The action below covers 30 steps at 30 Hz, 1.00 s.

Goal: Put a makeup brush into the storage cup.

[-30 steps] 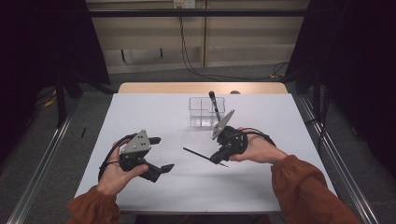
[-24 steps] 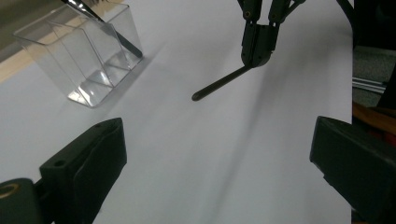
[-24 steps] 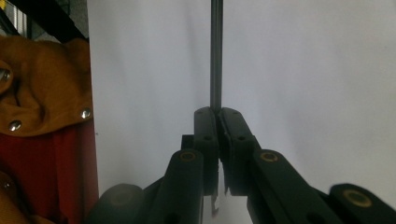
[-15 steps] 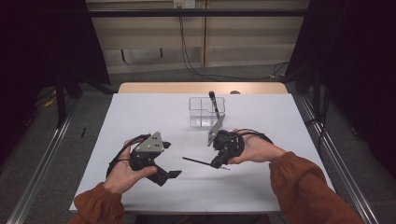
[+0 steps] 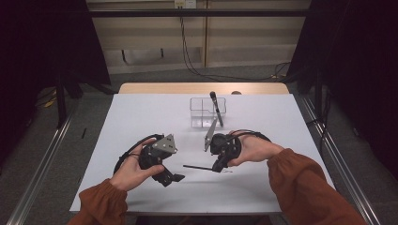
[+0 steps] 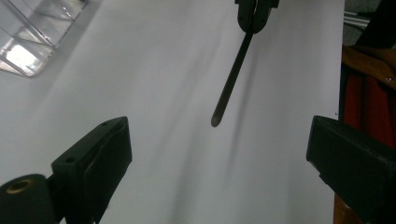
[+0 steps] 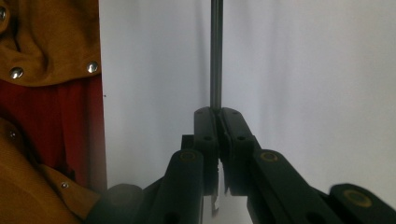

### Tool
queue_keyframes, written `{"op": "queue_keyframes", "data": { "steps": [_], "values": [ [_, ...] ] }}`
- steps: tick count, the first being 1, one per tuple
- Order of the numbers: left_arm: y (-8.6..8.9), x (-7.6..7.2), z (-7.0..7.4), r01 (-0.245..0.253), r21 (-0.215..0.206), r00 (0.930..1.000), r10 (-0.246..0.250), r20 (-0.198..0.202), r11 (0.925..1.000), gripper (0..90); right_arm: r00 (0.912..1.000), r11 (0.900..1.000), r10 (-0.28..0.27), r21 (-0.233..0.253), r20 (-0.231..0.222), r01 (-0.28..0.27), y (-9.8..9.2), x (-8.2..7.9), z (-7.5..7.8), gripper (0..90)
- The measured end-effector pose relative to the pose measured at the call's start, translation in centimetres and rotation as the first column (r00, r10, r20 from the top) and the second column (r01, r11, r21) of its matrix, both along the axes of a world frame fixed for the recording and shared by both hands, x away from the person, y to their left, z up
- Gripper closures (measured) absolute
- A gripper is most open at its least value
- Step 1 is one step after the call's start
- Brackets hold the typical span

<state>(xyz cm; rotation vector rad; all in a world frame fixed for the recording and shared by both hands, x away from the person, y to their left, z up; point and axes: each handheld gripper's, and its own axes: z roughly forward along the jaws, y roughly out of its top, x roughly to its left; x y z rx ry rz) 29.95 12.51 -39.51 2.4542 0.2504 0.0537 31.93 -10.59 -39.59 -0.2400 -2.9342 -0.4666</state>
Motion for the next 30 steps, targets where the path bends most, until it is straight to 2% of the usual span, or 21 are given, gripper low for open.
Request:
{"op": "queue_keyframes", "data": {
  "steps": [2, 3, 5, 9, 11, 14, 21, 23, 24, 26, 27, 28, 29, 30],
  "values": [
    [-0.2, 0.1, -0.2, -0.015, 0.028, 0.9999, 0.015, -0.001, 0.9995, 6.9, 1.0, 1.0, -0.008, -0.013, -0.006, 0.008, 0.1, -0.1, 0.0, 86.1],
    [-0.3, 0.2, -0.3, -0.009, 0.042, 1.0, 0.009, -0.003, 0.9991, 7.7, 1.0, 1.0, 0.005, -0.002, 0.001, -0.005, 0.2, -0.1, -0.1, 86.1],
    [-0.4, 0.3, -0.4, 0.0, 0.052, 0.9998, 0.001, -0.018, 0.9987, 7.9, 1.0, 1.0, 0.001, -0.017, -0.009, -0.001, 0.3, -0.2, -0.1, 86.1],
    [-0.6, 0.5, -0.6, -0.002, 0.075, 0.9999, 0.003, -0.017, 0.9972, 8.5, 0.9999, 1.0, 0.011, -0.018, -0.012, -0.011, 0.4, -0.2, -0.2, 86.1],
    [-0.8, 0.5, -0.5, 0.013, 0.084, 0.9994, -0.011, -0.031, 0.9964, 15.8, 0.9999, 1.0, 0.014, -0.014, -0.009, -0.014, 0.5, -0.2, -0.3, 86.1],
    [-1.1, 0.4, -0.5, 0.026, 0.099, 0.9993, -0.023, -0.03, 0.9947, 19.6, 0.9996, 1.0, 0.024, -0.012, -0.015, -0.024, 0.7, -0.2, -0.3, 86.1],
    [-1.5, 0.8, -0.7, 0.042, 0.103, 0.9963, -0.034, -0.079, 0.9938, 34.2, 0.9994, 0.999, 0.03, -0.013, -0.02, -0.03, 0.9, -0.2, -0.3, 86.1],
    [-1.6, 0.8, -0.7, 0.046, 0.106, 0.9974, -0.04, -0.06, 0.9933, 38.9, 0.9994, 0.999, 0.031, -0.015, -0.018, -0.031, 1.0, -0.3, -0.3, 86.1],
    [-1.7, 0.8, -0.7, 0.046, 0.104, 0.9974, -0.04, -0.059, 0.9935, 38.9, 0.9993, 0.999, 0.033, -0.01, -0.017, -0.033, 1.0, -0.3, -0.3, 86.1],
    [-1.8, 0.8, -0.6, 0.057, 0.105, 0.9967, -0.05, -0.064, 0.9928, 46.4, 0.9994, 0.999, 0.033, -0.006, -0.014, -0.033, 1.1, -0.3, -0.4, 86.1],
    [-1.9, 0.8, -0.7, 0.055, 0.108, 0.9968, -0.049, -0.064, 0.9926, 46.9, 0.9992, 0.999, 0.037, -0.004, -0.012, -0.037, 1.1, -0.3, -0.4, 86.1],
    [-2.0, 0.9, -0.7, 0.073, 0.11, 0.9955, -0.066, -0.068, 0.9912, 50.4, 0.9992, 0.999, 0.04, -0.002, -0.01, -0.04, 1.1, -0.3, -0.4, 86.1],
    [-2.0, 0.8, -0.7, 0.065, 0.112, 0.996, -0.058, -0.068, 0.9916, 53.1, 0.9991, 0.999, 0.039, -0.001, -0.013, -0.04, 1.2, -0.3, -0.4, 86.1],
    [-2.1, 0.9, -0.7, 0.073, 0.115, 0.9956, -0.066, -0.067, 0.9907, 53.1, 0.9992, 0.999, 0.038, -0.002, -0.014, -0.038, 1.2, -0.3, -0.4, 86.1]
  ]
}}
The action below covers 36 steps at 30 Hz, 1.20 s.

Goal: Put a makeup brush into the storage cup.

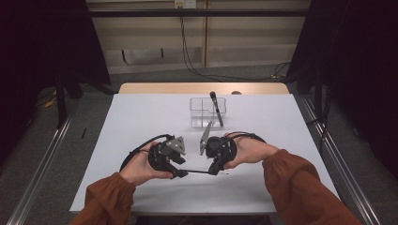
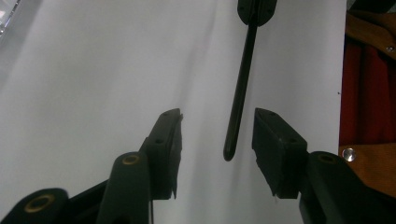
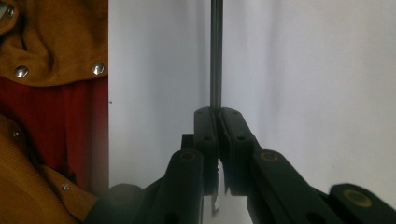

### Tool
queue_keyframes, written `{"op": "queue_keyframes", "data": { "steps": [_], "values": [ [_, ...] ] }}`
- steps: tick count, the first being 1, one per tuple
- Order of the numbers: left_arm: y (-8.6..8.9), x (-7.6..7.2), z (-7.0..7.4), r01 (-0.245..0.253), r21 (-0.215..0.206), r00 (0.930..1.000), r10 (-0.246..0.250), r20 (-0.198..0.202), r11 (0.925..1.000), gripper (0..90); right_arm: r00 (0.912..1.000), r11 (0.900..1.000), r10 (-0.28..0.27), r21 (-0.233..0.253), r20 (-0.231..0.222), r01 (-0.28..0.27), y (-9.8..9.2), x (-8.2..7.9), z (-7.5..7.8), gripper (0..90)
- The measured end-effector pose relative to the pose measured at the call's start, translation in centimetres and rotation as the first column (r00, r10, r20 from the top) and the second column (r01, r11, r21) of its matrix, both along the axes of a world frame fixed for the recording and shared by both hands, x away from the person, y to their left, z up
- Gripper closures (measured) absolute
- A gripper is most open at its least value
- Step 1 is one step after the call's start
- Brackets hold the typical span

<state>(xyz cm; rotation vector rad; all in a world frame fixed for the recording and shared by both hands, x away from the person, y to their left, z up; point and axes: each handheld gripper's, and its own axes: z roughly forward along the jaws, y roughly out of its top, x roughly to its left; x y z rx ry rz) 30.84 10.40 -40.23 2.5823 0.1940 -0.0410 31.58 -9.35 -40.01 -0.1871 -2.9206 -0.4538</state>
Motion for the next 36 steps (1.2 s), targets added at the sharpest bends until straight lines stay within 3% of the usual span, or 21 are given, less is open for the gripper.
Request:
{"op": "queue_keyframes", "data": {
  "steps": [8, 12, 21, 36],
  "values": [
    [-0.5, -0.2, -0.1, 0.013, 0.004, 0.9999, -0.013, 0.011, 0.9999, 59.2, 1.0, 1.0, 0.003, 0.015, 0.008, -0.003, -0.1, 0.1, -0.1, 86.1],
    [-0.7, -0.3, -0.2, 0.024, -0.004, 0.9996, -0.024, -0.012, 0.9997, 67.5, 0.9999, 1.0, 0.0, 0.019, 0.012, 0.0, -0.3, 0.2, 0.0, 86.1],
    [-1.2, -0.1, -0.3, 0.032, -0.02, 0.9986, -0.032, -0.041, 0.9993, 77.2, 1.0, 0.999, 0.003, 0.035, 0.006, -0.003, -0.3, 0.1, -0.1, 86.1],
    [-1.5, -0.1, -0.9, 0.057, -0.004, 0.9973, -0.057, -0.047, 0.9984, 83.6, 0.9997, 0.999, 0.016, 0.037, 0.02, -0.017, -0.3, 0.1, -0.2, 86.0]
  ]
}}
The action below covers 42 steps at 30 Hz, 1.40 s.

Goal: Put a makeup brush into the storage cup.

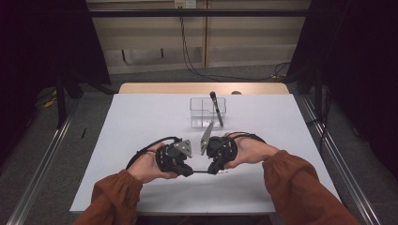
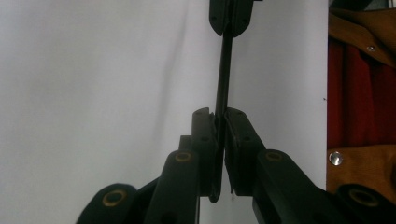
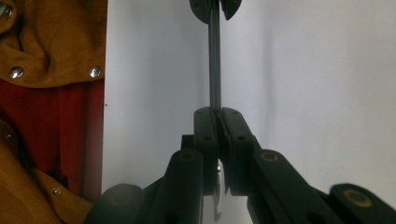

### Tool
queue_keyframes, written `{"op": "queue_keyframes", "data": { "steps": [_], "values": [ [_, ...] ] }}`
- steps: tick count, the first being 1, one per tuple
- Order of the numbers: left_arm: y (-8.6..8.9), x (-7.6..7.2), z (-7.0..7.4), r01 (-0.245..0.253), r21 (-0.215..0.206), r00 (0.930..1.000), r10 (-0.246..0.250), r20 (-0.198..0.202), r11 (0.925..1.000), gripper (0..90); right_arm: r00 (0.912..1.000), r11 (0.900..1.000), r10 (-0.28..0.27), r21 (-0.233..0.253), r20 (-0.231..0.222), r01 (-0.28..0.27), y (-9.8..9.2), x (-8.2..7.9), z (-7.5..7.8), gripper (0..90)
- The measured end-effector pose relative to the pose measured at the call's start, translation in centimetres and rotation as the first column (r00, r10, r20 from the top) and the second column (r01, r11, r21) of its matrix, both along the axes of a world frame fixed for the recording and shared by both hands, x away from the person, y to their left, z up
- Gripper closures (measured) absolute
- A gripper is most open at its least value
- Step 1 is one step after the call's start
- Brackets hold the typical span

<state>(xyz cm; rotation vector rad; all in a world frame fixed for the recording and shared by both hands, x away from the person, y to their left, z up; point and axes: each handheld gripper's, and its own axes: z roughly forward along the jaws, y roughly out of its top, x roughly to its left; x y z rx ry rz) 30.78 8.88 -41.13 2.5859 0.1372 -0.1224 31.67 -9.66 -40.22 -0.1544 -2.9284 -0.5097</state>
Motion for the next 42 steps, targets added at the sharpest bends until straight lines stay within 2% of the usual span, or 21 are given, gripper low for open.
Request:
{"op": "queue_keyframes", "data": {
  "steps": [5, 6, 10, 11, 15, 17, 20, 22, 25, 29, 34, 35, 42],
  "values": [
    [0.0, 0.0, 0.0, 0.009, -0.009, 0.9997, -0.009, -0.024, 0.9999, 85.7, 0.9997, 1.0, 0.005, 0.016, 0.022, -0.005, -0.2, 0.2, -0.1, 84.4],
    [0.1, 0.1, 0.0, 0.014, -0.009, 0.9994, -0.014, -0.032, 0.9999, 85.6, 1.0, 1.0, -0.004, 0.01, 0.008, 0.004, -0.2, 0.1, 0.0, 84.4],
    [0.2, 0.3, -0.2, 0.008, -0.021, 0.9987, -0.009, -0.05, 0.9997, 85.7, 0.9999, 1.0, -0.011, 0.016, 0.01, 0.011, -0.3, 0.2, 0.0, 83.4],
    [0.3, 0.3, -0.3, 0.005, -0.022, 0.9989, -0.006, -0.047, 0.9998, 85.8, 0.9998, 0.999, -0.005, 0.035, 0.018, 0.004, -0.3, 0.4, -0.1, 82.4],
    [0.5, 0.4, -0.5, 0.01, -0.019, 0.9981, -0.011, -0.061, 0.9998, 85.9, 0.9996, 0.998, -0.028, 0.062, 0.005, 0.028, -0.5, 0.4, -0.1, 74.6],
    [0.5, 0.3, -0.5, -0.003, -0.025, 0.9986, 0.001, -0.052, 0.9997, 85.9, 0.9995, 0.998, -0.033, 0.06, -0.004, 0.033, -0.6, 0.3, -0.1, 71.1],
    [0.6, 0.4, -0.3, 0.005, -0.025, 0.9982, -0.006, -0.059, 0.9997, 85.8, 0.9991, 0.995, -0.041, 0.091, 0.005, 0.041, -0.8, 0.3, -0.2, 60.6],
    [0.7, 0.3, -0.3, -0.018, -0.035, 0.9988, 0.016, -0.047, 0.9992, 85.8, 0.9981, 0.992, -0.06, 0.115, 0.015, 0.058, -1.0, 0.5, -0.2, 51.6],
    [0.9, 0.3, -0.3, -0.024, -0.038, 0.9983, 0.022, -0.055, 0.999, 85.8, 0.9951, 0.987, -0.089, 0.139, 0.043, 0.083, -1.4, 0.5, -0.1, 40.6],
    [1.2, 0.4, -0.2, -0.029, -0.047, 0.9981, 0.027, -0.055, 0.9985, 85.8, 0.9914, 0.981, -0.118, 0.161, 0.057, 0.107, -1.8, 0.6, -0.1, 30.2],
    [1.6, 0.4, 0.1, -0.039, -0.073, 0.9981, 0.035, -0.05, 0.9966, 85.8, 0.9851, 0.972, -0.159, 0.188, 0.067, 0.144, -2.3, 0.8, 0.0, 21.6],
    [1.7, 0.4, 0.1, -0.048, -0.08, 0.9977, 0.043, -0.053, 0.9957, 85.8, 0.981, 0.967, -0.177, 0.198, 0.08, 0.159, -2.5, 0.9, 0.0, 19.9],
    [2.6, 0.5, 0.2, -0.067, -0.086, 0.997, 0.064, -0.044, 0.994, 85.8, 0.9728, 0.953, -0.223, 0.222, 0.061, 0.205, -3.6, 1.0, 0.1, 13.9]
  ]
}}
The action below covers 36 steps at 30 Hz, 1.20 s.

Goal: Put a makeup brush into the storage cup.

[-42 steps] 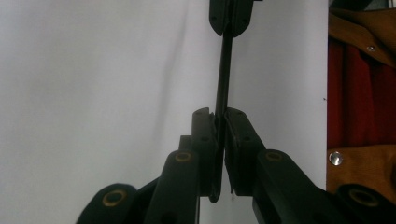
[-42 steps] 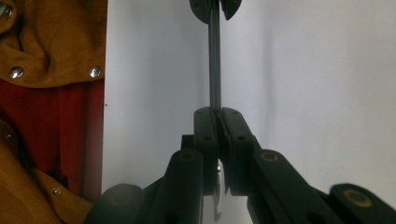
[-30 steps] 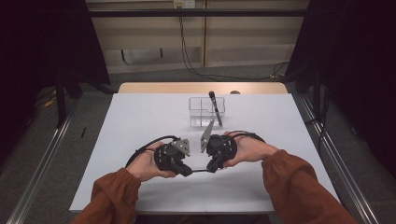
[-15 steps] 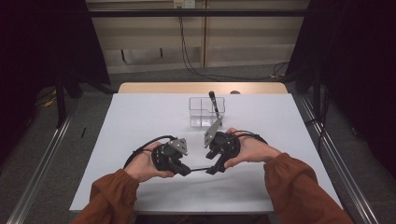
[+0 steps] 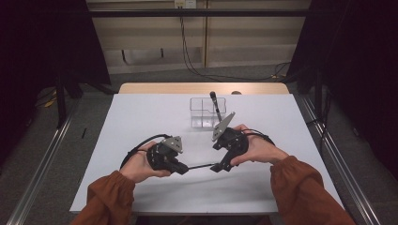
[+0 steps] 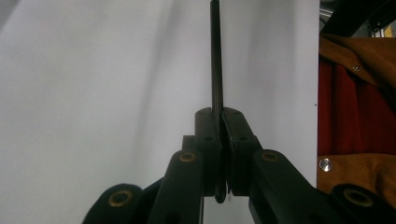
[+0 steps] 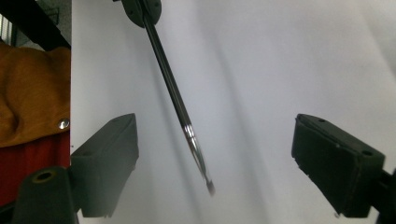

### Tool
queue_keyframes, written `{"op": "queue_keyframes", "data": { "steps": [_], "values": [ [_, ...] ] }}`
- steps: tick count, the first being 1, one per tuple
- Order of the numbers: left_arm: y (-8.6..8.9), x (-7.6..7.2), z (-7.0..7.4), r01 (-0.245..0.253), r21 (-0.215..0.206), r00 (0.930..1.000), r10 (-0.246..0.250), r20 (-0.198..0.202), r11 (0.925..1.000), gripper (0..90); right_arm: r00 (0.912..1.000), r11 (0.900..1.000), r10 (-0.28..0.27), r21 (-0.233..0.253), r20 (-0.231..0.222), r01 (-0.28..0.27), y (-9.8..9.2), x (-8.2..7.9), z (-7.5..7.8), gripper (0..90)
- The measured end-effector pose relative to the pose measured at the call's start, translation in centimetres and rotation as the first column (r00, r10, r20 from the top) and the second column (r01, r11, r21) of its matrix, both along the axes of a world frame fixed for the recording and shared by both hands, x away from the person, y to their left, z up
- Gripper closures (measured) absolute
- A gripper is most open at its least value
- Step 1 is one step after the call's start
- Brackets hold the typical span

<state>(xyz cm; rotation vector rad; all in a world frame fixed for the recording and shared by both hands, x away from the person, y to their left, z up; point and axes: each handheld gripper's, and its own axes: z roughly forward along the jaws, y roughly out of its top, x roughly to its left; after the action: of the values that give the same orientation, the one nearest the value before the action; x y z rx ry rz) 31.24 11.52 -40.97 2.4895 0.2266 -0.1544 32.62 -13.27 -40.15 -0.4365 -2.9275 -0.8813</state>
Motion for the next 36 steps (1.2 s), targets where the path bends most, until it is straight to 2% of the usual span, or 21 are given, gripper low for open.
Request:
{"op": "queue_keyframes", "data": {
  "steps": [5, 8, 14, 17, 21, 26, 28, 32, 34, 36],
  "values": [
    [0.7, -0.2, -0.2, -0.015, -0.007, 0.9999, 0.015, 0.002, 0.9999, 85.8, 0.9998, 1.0, -0.015, 0.022, 0.015, 0.015, -1.0, -0.2, -0.2, 11.0],
    [1.3, -0.2, -0.2, -0.034, -0.021, 0.9994, 0.034, -0.003, 0.9992, 85.8, 0.9986, 0.998, -0.048, 0.037, 0.022, 0.047, -1.8, -0.3, -0.3, 11.0],
    [2.4, -0.3, -0.6, -0.074, -0.052, 0.9972, 0.074, -0.016, 0.9959, 85.7, 0.9965, 0.995, -0.083, 0.053, 0.007, 0.083, -2.7, -0.7, -1.1, 12.3],
    [2.8, -0.4, -0.8, -0.09, -0.059, 0.9959, 0.089, -0.015, 0.9942, 85.7, 0.9951, 0.994, -0.098, 0.058, 0.012, 0.097, -2.9, -0.8, -1.4, 12.5],
    [3.4, -0.6, -0.9, -0.112, -0.083, 0.9937, 0.111, -0.019, 0.9903, 85.7, 0.9924, 0.989, -0.121, 0.089, 0.024, 0.118, -3.6, -1.0, -1.5, 12.8],
    [4.2, -0.8, -1.2, -0.134, -0.14, 0.991, 0.132, -0.023, 0.9811, 85.7, 0.9883, 0.985, -0.147, 0.102, 0.042, 0.142, -4.4, -1.6, -1.9, 13.7],
    [4.6, -0.9, -1.6, -0.158, -0.17, 0.9874, 0.155, -0.033, 0.9727, 85.7, 0.9871, 0.982, -0.155, 0.111, 0.038, 0.15, -4.6, -2.0, -2.2, 13.4],
    [5.0, -1.0, -1.7, -0.175, -0.185, 0.9845, 0.173, -0.031, 0.967, 85.8, 0.9834, 0.977, -0.174, 0.13, 0.05, 0.167, -5.0, -2.5, -2.9, 12.5],
    [5.3, -1.1, -1.7, -0.187, -0.211, 0.9824, 0.184, -0.035, 0.9595, 85.8, 0.9822, 0.973, -0.183, 0.149, 0.043, 0.175, -5.2, -2.7, -3.3, 12.0],
    [5.5, -1.2, -1.8, -0.194, -0.222, 0.9809, 0.192, -0.032, 0.9556, 85.8, 0.9805, 0.972, -0.189, 0.155, 0.054, 0.179, -5.3, -2.9, -3.7, 10.8]
  ]
}}
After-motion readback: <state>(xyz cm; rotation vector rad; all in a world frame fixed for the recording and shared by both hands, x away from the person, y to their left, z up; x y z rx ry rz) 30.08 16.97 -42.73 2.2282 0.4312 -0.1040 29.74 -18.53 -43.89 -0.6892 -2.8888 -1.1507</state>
